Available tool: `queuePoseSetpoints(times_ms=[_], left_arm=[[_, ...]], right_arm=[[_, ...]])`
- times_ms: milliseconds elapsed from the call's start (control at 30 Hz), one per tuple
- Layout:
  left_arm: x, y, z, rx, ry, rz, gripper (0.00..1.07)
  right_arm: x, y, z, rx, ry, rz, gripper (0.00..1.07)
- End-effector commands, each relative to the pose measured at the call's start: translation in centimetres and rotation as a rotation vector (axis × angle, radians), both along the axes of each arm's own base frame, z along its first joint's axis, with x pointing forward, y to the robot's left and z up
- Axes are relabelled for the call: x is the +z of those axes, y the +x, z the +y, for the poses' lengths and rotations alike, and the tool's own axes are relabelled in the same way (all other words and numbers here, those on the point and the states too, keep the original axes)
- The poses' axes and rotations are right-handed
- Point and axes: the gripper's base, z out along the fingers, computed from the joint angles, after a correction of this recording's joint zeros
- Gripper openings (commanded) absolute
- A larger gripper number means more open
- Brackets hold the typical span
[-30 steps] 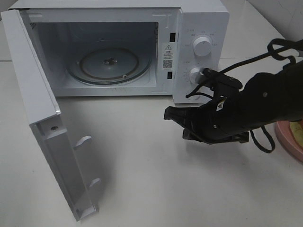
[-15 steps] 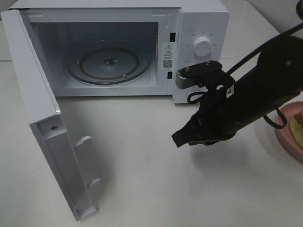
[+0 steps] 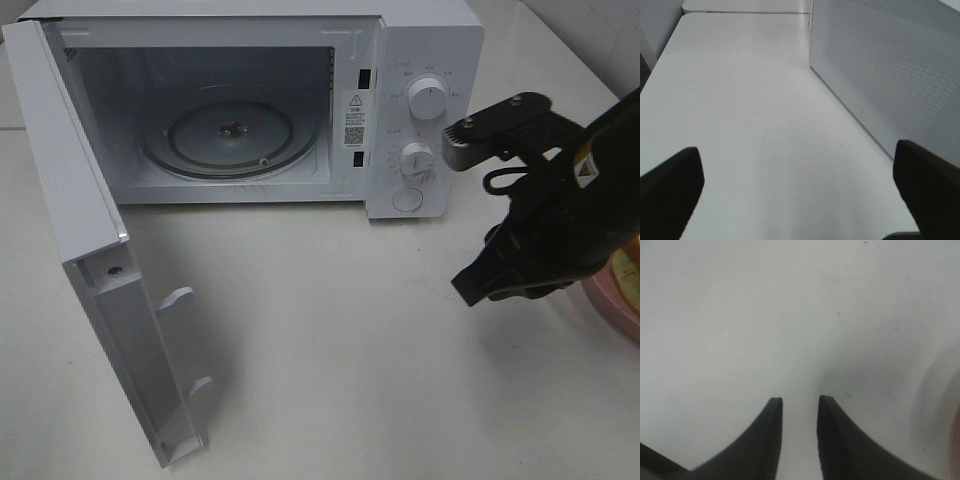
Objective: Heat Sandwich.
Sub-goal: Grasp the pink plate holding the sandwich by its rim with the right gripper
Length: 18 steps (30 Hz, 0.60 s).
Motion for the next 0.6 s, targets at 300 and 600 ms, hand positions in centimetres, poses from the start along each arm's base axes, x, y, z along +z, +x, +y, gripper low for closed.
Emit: queuePoseSetpoints(times_ms=[300, 600], left_arm=[[0.0, -0.3, 0.0, 0.004, -0.005, -0.018, 0.98], [0.0, -0.3, 0.0, 0.004, -0.005, -0.018, 0.98]], right_arm=[[0.9, 0.9, -5.0, -0.199, -0.044, 0.021, 0.68], [0.9, 1.5, -7.2, -0.246, -0.066, 0.01, 0.91]])
